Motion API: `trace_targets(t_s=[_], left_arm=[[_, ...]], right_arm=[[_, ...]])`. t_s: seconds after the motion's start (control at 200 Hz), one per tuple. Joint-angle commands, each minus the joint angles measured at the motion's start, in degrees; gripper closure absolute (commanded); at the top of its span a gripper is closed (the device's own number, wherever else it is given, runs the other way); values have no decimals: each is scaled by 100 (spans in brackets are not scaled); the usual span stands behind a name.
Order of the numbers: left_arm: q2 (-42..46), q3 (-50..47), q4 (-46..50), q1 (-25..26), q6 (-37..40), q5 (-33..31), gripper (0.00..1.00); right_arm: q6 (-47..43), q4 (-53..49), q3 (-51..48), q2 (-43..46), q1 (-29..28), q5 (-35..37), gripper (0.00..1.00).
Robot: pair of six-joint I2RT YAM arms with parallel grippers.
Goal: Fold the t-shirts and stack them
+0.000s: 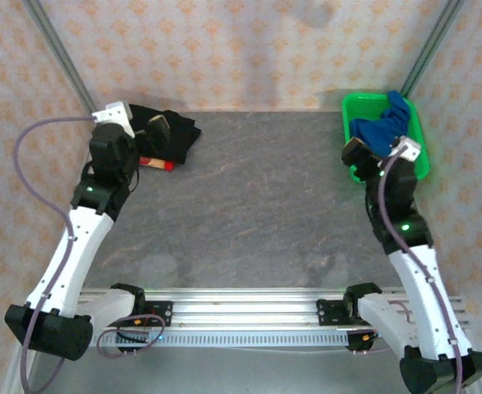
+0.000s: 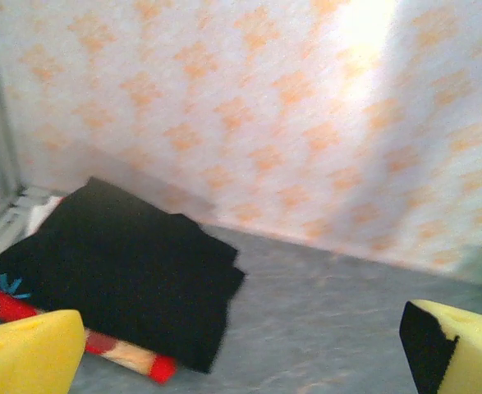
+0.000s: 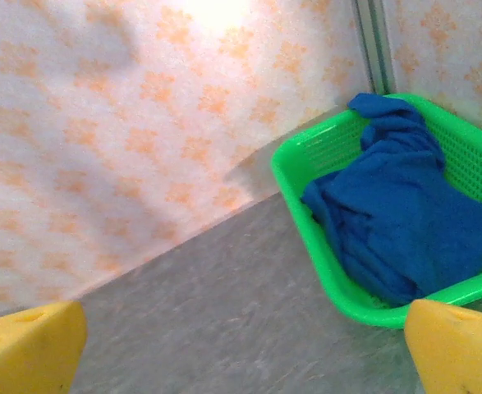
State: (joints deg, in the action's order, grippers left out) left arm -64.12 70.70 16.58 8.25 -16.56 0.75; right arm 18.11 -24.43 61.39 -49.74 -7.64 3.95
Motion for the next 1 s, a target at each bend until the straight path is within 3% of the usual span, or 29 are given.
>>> trace_targets(t_s=[0.0,0.205,0.34,0.505,0.751,0.996], left_arm=[[-954,1068,1917,107,-611,879,0],[-3591,4347,3697,619,-422,1690,0],[-4494,5475,4120,934,-434,1903,0],[-4211,4775,3570,1198,-506,2180,0],[-3061,2884,2515,1289,-818,2334,0],[-2460,2220,2163,1293,-903,2142,0]], right_arm=[[487,-2995,1460,-1570,501,-805,1],[-115,-3742,4349,-4610,1395,-764,0],[-266,-3839,5749,-6319,1732,-686,5],[-430,-4271,7089,-7963,1810,-141,10],[-348,-3640,7038,-8882,1996,-190,23],[-114,-3020,6720,-9101,2029,-285,60]])
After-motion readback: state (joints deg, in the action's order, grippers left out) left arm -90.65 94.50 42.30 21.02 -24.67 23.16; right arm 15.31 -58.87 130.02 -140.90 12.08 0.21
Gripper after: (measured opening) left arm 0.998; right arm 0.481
